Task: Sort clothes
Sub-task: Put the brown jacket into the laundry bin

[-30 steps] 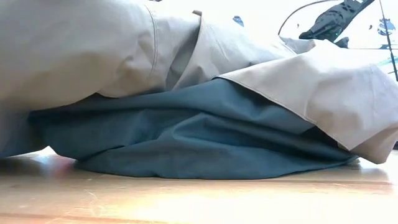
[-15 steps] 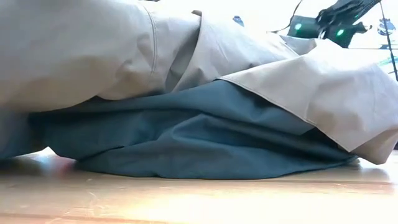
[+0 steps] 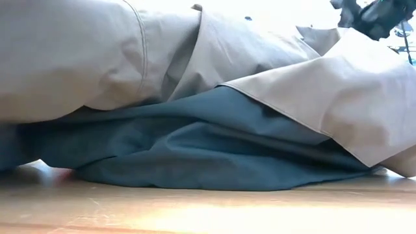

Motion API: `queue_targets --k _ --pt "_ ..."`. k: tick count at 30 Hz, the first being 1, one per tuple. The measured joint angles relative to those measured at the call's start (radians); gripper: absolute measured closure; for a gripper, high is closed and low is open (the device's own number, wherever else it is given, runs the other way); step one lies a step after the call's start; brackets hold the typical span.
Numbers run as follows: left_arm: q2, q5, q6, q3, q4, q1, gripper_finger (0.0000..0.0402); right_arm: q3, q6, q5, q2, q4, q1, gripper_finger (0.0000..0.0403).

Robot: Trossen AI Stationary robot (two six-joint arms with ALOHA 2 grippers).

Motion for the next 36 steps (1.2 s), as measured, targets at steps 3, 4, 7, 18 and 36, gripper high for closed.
queue_targets --k 3,4,7,18,36 --pt "0.0 0.001 -0.023 0.0 0.0 0.0 0.0395 0.0 -0.054 0.072 -0.031 0.129 0.104 0.0403" --pt "0.0 0.001 -0.024 0.0 0.0 0.0 0.0395 0.0 -0.091 0.1 -0.037 0.186 0.133 0.0403" --pt "0.0 0.001 -0.031 0.0 0.0 0.0 0.0395 0.0 -0.238 0.153 -0.04 0.381 0.211 0.0403" --pt "0.0 0.002 -0.077 0.0 0.011 0.002 0.0395 0.002 -0.663 0.028 0.133 0.931 0.388 0.0403" --pt "0.0 0.053 -0.077 0.0 0.089 0.016 0.0395 0.11 -0.746 -0.138 0.807 1.307 0.311 0.0403"
